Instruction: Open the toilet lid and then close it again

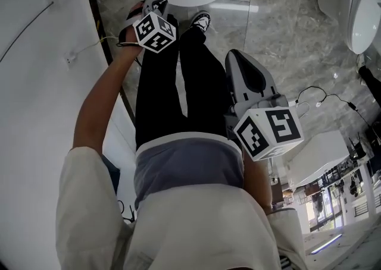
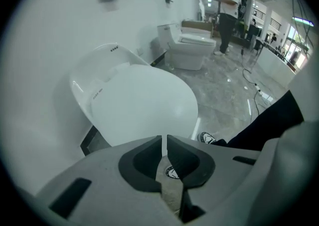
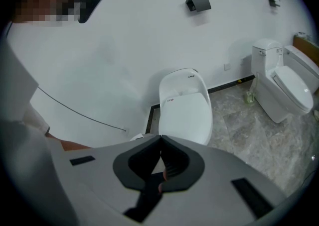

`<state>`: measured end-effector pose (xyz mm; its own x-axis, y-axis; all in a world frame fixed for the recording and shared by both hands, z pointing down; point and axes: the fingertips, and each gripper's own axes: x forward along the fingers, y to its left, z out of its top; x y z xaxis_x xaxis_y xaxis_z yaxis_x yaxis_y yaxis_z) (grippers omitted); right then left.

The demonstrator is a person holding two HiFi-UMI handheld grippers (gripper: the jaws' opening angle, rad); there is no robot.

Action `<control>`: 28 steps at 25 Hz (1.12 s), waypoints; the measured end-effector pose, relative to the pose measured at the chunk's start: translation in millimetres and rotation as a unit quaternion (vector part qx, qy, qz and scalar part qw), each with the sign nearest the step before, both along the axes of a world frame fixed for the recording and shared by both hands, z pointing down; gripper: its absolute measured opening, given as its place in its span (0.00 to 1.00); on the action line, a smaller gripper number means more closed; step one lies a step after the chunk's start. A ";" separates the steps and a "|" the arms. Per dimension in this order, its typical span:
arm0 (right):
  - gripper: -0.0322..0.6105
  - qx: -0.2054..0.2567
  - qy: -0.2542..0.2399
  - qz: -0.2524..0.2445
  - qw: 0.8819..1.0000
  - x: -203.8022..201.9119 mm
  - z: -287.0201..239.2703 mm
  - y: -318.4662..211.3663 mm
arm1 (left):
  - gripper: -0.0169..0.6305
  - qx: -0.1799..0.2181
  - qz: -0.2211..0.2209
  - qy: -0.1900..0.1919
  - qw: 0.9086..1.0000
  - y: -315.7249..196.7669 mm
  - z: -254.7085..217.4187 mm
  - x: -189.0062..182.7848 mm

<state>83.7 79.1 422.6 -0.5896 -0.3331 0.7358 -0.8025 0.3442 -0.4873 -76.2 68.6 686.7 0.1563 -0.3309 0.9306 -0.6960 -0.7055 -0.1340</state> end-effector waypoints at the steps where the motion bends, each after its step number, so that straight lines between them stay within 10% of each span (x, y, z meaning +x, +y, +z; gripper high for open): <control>1: 0.07 0.004 0.000 -0.001 1.000 0.3 -3.5 -2.2 | 0.08 0.001 -0.012 0.007 1.000 0.0 -6.9 0.1; 13: 0.07 0.065 -0.009 -0.017 0.998 1.2 -68.6 -25.9 | 0.07 0.027 -0.140 0.075 0.987 -12.2 -104.8 -8.5; 28: 0.07 0.147 -0.019 -0.021 0.989 11.2 -142.5 -31.7 | 0.05 0.112 -0.158 0.105 0.975 -11.0 -256.1 -3.0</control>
